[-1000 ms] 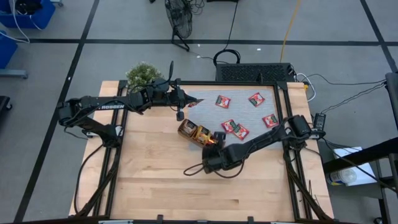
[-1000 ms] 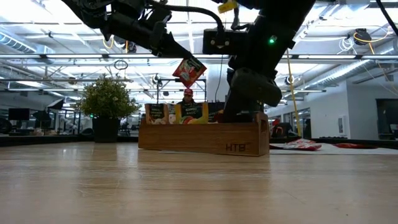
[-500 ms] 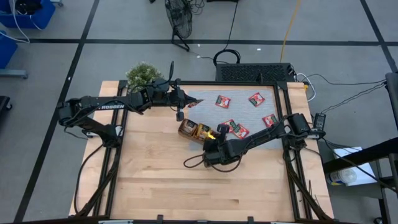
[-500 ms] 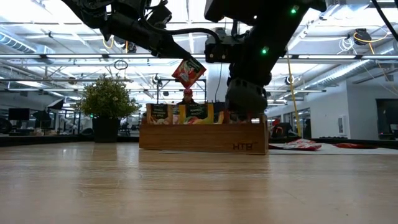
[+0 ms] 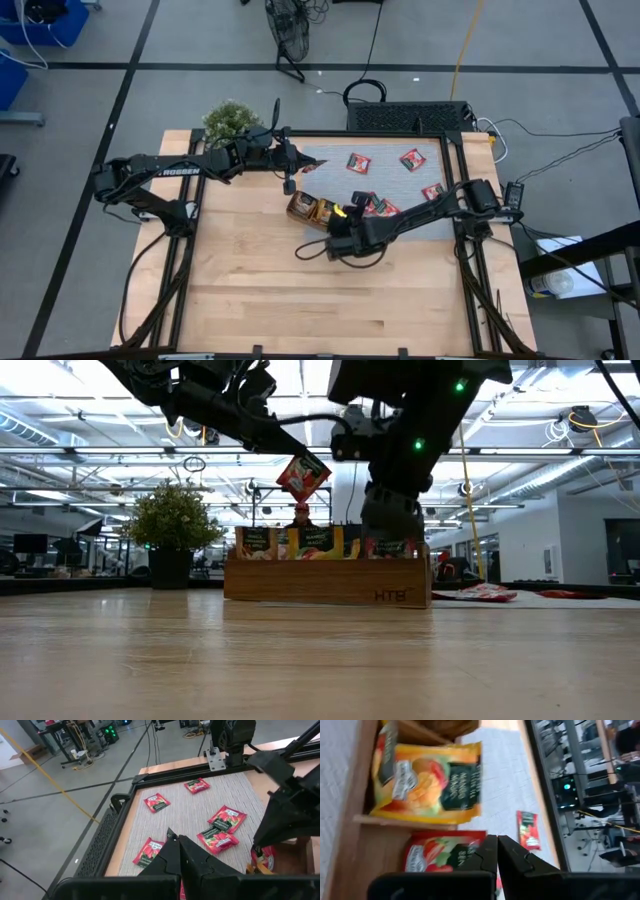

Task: Pick & Place Tea
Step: Put the red tea bag into the right section of the wooden organizer

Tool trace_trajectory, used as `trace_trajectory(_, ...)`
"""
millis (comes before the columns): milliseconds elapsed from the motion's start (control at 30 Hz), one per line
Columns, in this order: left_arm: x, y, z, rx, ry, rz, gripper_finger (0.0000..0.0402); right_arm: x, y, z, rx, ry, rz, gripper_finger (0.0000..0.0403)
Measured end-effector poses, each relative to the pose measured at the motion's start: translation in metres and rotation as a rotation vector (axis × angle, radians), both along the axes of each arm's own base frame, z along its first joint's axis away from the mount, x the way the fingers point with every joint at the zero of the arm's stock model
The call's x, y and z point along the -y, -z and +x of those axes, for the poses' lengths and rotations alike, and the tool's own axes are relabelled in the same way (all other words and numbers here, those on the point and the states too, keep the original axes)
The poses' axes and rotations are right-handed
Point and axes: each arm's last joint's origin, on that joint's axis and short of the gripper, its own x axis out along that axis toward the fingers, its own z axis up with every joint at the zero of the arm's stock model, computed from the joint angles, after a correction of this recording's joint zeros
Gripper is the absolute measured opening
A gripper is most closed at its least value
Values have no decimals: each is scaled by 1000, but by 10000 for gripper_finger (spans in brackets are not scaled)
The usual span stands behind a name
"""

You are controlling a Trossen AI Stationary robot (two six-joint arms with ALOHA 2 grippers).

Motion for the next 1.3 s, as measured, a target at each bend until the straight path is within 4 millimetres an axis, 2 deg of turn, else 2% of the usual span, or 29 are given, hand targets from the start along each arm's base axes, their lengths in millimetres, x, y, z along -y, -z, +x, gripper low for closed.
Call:
trace_trajectory(167, 0, 0, 0, -1, 8, 0, 0, -6, -15, -4, 69, -3, -28, 0)
trace_trajectory(333, 3, 0, 0, 6, 99, -27, 0, -12, -37, -11, 196, 29, -200, 0)
trace_trajectory(500, 9, 1, 2, 0, 152, -15, 0, 12, -46, -17, 235, 119, -249, 19)
trace_trajectory(633, 14, 5, 2, -45, 186, 28, 0, 37, -40, -35, 302, 214, -341, 38)
trace_trajectory(733, 15, 7, 2, -73, 195, 43, 0, 46, -35, -52, 374, 258, -428, 33)
trace_trajectory(867, 17, 8, 2, -82, 204, 46, 0, 49, -28, -65, 422, 158, -263, 6)
trace_trajectory(933, 19, 8, 3, -82, 213, 57, 0, 49, -25, -65, 473, 3, -145, 5)
trace_trajectory(1033, 22, 8, 3, -86, 227, 69, 0, 52, -26, -68, 674, -248, -37, 15)
trace_trajectory(1100, 23, 8, 4, -87, 231, 68, 0, 59, -26, -73, 795, -318, -47, 25)
trace_trajectory(1200, 26, 9, 4, -90, 241, 66, 0, 75, -23, -79, 845, -328, -55, 52)
trace_trajectory(1300, 29, 9, 5, -92, 251, 65, 0, 90, -22, -74, 916, -378, 98, 95)
